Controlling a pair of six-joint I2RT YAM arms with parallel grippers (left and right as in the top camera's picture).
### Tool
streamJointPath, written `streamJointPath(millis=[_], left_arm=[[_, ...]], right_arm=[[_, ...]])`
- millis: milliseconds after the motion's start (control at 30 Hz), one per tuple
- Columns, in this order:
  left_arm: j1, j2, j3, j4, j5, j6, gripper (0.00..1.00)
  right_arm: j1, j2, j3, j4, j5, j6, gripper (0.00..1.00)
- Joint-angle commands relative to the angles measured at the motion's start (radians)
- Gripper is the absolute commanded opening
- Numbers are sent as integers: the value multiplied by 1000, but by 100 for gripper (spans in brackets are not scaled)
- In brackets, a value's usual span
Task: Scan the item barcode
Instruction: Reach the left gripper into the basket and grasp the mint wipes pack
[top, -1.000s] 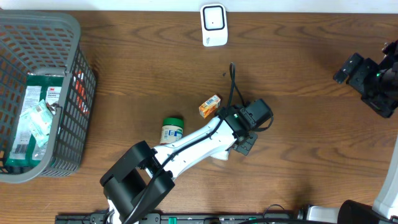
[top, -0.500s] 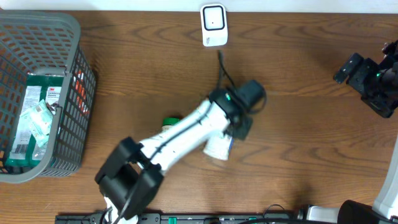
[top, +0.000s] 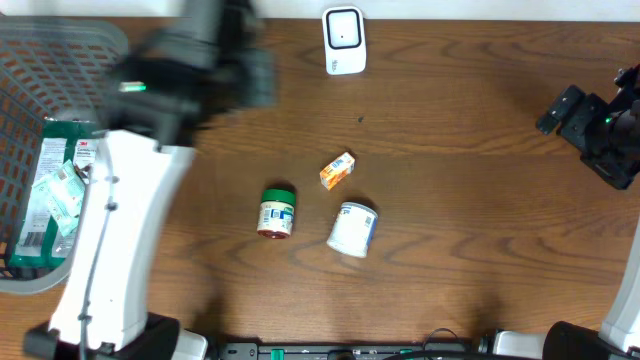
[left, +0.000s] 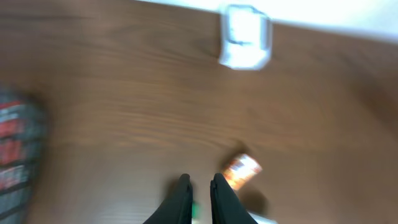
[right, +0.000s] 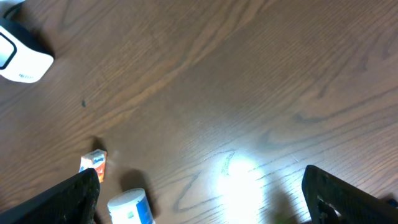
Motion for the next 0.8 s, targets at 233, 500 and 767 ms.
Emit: streamJointPath(millis=[233, 500, 767], left_arm=[[563, -1, 3, -23, -35, 14, 39], [826, 121, -20, -28, -35, -8, 60], [924, 312, -62, -35, -35, -8, 70]], right_arm=[[-3, 5, 15, -1, 13, 10, 99], [-3, 5, 15, -1, 13, 10, 99], [-3, 5, 16, -1, 13, 10, 99]])
